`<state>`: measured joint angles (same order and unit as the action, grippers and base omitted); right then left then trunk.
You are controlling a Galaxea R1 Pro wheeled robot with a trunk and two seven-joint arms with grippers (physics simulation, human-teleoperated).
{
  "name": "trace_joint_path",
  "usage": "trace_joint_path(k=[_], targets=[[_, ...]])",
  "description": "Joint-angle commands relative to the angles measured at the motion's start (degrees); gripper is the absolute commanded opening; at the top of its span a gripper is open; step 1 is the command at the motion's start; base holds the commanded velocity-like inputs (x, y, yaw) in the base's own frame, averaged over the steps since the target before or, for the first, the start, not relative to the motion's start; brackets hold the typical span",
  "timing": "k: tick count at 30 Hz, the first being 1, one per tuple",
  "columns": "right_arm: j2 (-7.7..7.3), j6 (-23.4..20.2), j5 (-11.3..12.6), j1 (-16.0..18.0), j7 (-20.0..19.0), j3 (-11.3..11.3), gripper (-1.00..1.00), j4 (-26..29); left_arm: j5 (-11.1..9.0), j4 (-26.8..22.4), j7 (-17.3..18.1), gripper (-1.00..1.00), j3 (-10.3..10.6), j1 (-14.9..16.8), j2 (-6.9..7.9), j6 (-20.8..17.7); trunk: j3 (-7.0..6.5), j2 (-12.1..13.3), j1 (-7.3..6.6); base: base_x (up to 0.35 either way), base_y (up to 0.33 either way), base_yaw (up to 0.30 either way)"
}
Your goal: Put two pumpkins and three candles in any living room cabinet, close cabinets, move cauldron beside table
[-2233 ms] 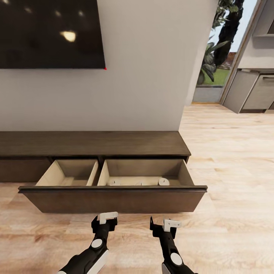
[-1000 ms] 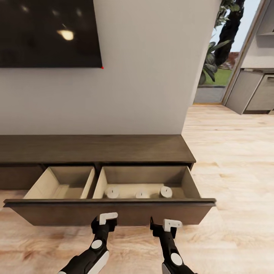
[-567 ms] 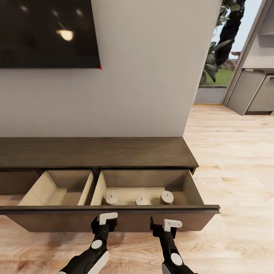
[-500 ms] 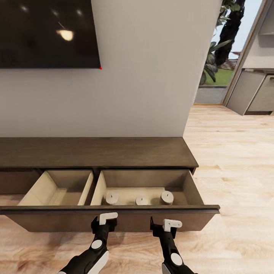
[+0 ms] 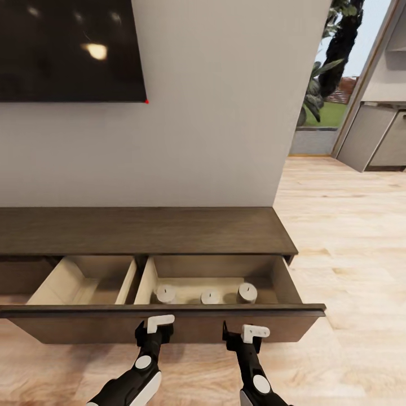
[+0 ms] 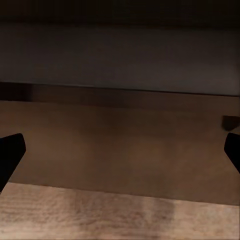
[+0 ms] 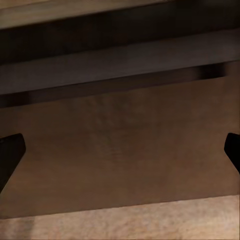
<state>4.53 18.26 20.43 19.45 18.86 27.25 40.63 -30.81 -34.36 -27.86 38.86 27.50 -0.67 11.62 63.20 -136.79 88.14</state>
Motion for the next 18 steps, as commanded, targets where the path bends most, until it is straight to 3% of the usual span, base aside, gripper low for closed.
trace_joint_path(k=[1,18], targets=[[-0.05,0.4,0.6,0.1,0.3,0.3,1.0,0.0,-0.4,0.0,-0.4,1.0,0.4,0.1,0.05,0.4,0.04,0.0,0.01,0.196,0.0,0.0],[-0.05,0.4,0.7,0.1,0.3,0.3,1.0,0.0,-0.4,0.0,-0.4,1.0,0.4,0.1,0.05,0.4,0.04,0.0,0.01,0.196,0.0,0.0]])
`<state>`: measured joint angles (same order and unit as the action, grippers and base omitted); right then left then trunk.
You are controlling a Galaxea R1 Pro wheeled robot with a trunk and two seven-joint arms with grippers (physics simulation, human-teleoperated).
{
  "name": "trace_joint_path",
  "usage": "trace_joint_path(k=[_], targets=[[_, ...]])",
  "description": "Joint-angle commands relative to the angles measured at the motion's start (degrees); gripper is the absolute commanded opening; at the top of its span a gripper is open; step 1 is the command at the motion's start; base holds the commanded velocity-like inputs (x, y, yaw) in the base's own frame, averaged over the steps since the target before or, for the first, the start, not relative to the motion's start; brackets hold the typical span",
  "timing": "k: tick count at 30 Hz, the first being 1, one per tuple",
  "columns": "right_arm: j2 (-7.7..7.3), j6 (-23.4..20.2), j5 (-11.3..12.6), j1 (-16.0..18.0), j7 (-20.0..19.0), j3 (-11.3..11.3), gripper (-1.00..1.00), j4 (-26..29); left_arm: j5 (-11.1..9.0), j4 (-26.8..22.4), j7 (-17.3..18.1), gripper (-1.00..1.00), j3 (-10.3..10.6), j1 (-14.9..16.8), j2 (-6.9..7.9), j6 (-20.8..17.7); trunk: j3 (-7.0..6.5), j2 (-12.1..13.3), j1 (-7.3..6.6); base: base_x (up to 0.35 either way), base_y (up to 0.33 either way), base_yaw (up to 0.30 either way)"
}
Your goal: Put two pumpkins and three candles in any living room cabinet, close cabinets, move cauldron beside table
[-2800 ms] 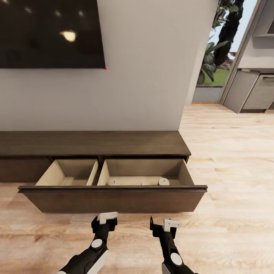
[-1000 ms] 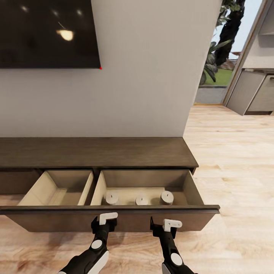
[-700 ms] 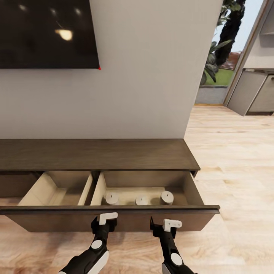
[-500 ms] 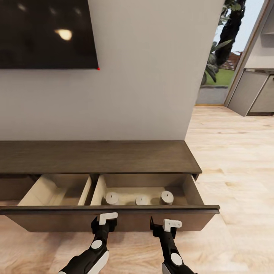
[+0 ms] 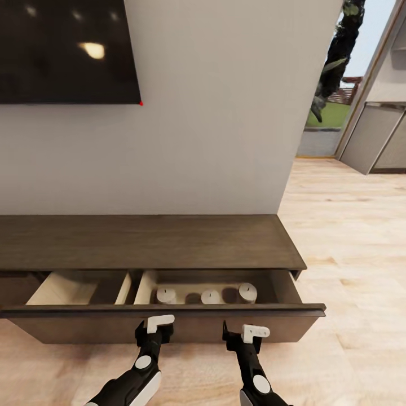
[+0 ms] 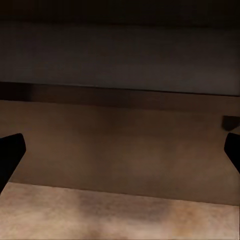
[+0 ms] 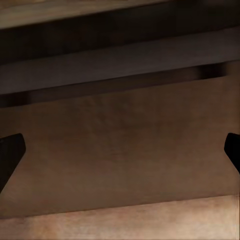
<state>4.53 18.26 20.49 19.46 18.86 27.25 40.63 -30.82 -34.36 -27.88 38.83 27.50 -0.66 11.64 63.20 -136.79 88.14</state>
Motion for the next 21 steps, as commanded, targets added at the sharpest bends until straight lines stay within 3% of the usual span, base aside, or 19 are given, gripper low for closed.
trace_joint_path(k=[1,21], targets=[[-0.05,0.4,0.6,0.1,0.3,0.3,1.0,0.0,-0.4,0.0,-0.3,1.0,0.5,0.1,0.05,0.4,0.04,0.0,0.01,0.196,0.0,0.0],[-0.05,0.4,0.6,0.1,0.3,0.3,1.0,0.0,-0.4,0.0,-0.3,1.0,0.5,0.1,0.14,0.4,0.04,0.0,0.01,0.188,0.0,0.0]])
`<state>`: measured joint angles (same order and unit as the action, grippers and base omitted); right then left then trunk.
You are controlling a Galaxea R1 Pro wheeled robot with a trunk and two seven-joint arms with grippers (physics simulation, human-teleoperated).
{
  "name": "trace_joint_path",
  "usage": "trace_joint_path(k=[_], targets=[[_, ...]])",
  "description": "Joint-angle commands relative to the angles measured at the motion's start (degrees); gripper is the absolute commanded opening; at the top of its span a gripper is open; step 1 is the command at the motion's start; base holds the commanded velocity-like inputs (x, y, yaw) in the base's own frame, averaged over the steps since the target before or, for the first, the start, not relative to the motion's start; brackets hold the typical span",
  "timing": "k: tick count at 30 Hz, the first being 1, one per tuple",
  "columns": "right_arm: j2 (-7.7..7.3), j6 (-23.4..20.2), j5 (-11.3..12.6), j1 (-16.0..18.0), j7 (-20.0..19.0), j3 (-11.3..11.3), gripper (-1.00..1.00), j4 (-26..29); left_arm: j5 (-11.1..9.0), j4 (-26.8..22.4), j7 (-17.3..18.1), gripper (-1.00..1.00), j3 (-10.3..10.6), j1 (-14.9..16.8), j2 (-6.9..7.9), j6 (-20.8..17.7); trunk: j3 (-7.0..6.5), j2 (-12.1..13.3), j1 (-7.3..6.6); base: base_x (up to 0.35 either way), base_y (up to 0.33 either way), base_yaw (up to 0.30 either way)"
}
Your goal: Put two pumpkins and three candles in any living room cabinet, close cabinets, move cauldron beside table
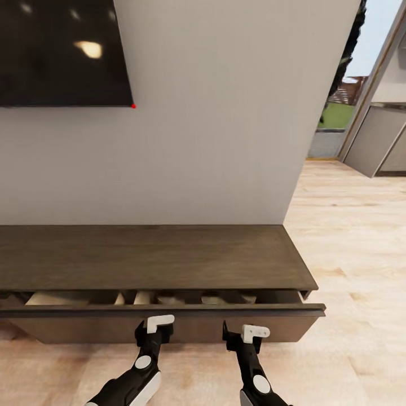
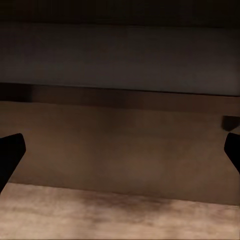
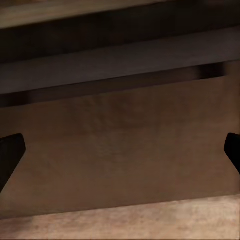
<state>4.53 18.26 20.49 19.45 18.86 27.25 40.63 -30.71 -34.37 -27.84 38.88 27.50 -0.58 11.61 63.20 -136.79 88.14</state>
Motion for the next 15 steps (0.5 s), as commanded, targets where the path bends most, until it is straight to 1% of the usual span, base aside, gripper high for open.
trace_joint_path(k=[1,11,15], targets=[[-0.05,0.4,0.6,0.1,0.3,0.3,1.0,0.0,-0.5,0.0,-0.4,1.0,0.4,0.1,0.05,0.4,0.04,0.0,0.01,0.177,0.0,0.0],[-0.05,0.4,0.6,0.1,0.3,0.3,1.0,0.0,-0.5,0.0,-0.4,1.0,0.4,0.1,0.05,0.4,0.04,0.0,0.01,0.171,0.0,0.0],[-0.05,0.4,0.6,0.1,0.3,0.3,1.0,0.0,-0.5,0.0,-0.4,1.0,0.4,0.1,0.05,0.4,0.04,0.0,0.01,0.106,0.0,0.0]])
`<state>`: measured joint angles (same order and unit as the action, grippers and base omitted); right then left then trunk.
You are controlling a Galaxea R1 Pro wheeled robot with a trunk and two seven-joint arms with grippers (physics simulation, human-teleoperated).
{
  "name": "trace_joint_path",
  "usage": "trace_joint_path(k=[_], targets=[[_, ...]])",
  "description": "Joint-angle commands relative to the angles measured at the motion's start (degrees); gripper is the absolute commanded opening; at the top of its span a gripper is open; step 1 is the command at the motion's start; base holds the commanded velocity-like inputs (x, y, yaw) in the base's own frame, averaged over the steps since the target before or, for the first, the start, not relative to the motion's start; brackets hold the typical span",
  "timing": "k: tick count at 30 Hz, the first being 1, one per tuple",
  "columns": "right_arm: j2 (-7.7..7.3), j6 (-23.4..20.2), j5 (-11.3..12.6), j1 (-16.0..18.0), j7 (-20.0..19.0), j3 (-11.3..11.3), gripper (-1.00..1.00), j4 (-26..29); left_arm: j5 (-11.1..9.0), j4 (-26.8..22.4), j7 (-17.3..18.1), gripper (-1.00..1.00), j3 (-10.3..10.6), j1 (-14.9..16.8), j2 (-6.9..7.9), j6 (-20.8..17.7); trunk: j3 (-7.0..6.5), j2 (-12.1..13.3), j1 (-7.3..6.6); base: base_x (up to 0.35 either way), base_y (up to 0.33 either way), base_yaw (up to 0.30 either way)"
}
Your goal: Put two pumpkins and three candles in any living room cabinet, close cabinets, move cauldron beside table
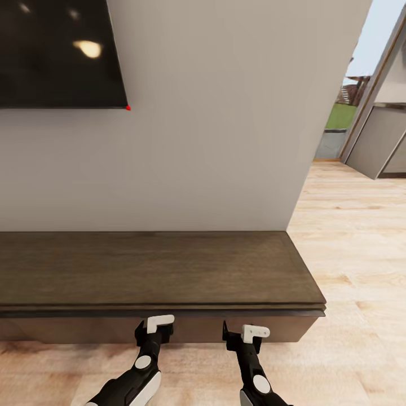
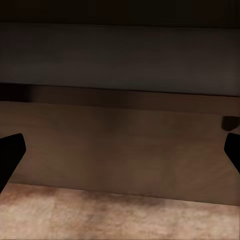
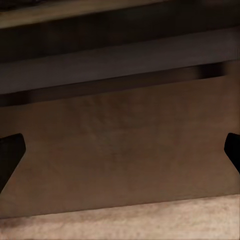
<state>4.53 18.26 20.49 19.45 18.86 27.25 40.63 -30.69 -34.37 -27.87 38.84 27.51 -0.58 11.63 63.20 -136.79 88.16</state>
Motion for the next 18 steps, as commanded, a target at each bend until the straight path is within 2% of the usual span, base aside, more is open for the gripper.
trace_joint_path(k=[1,14,18], targets=[[-0.05,0.4,0.6,0.1,0.3,0.3,1.0,0.0,-0.5,0.0,-0.3,1.0,0.4,0.1,0.05,0.4,0.04,0.0,0.0,0.031,0.0,0.0],[-0.05,0.4,0.6,0.1,0.3,0.3,1.0,0.0,-0.5,0.0,-0.3,1.0,0.4,0.1,0.05,0.4,0.04,0.0,0.0,0.005,0.0,0.0],[-0.05,0.4,0.6,0.1,0.3,0.3,1.0,0.0,-0.5,0.0,-0.3,1.0,0.4,0.1,0.05,0.4,0.04,0.0,0.0,0.169,0.0,0.0]])
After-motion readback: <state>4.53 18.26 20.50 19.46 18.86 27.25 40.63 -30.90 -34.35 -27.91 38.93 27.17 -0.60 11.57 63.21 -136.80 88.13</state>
